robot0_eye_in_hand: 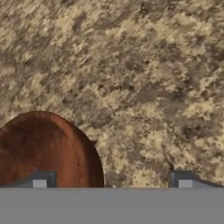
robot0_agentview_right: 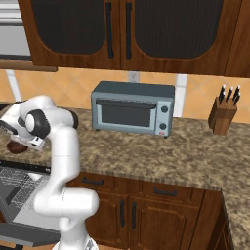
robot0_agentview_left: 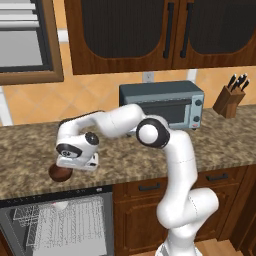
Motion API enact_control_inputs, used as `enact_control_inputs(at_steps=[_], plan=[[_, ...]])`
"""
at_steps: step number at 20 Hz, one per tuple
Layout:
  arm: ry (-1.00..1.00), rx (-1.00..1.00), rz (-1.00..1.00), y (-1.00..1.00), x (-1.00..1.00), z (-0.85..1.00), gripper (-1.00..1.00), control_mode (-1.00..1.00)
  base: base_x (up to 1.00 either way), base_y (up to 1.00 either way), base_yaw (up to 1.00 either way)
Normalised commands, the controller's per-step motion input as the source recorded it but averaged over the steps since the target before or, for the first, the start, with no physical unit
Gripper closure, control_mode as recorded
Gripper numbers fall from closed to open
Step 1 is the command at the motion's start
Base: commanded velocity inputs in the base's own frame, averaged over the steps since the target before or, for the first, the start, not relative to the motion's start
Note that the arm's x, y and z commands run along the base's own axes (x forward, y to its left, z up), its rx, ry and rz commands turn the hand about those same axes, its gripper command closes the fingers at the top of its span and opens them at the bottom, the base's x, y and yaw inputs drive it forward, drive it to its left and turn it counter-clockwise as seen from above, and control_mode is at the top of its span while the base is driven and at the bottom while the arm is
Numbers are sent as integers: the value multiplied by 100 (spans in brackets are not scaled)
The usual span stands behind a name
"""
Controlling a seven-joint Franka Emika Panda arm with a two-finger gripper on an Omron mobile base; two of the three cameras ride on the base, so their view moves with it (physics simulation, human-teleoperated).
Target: Pick up the cup and bowl from the counter, place them in the dishwasher, and close the dishwasher door.
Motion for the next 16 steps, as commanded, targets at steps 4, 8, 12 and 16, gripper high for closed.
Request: enact_control_inputs(at_steps=[4,8,12,16], plan=[[10,-9,0,45,46,-5,100,-100,0,0,0],[6,-6,0,38,19,-11,100,-100,0,0,0],[1,-7,0,40,0,-20,100,-100,0,0,0],[0,-8,0,25,-3,-1,100,-100,0,0,0]])
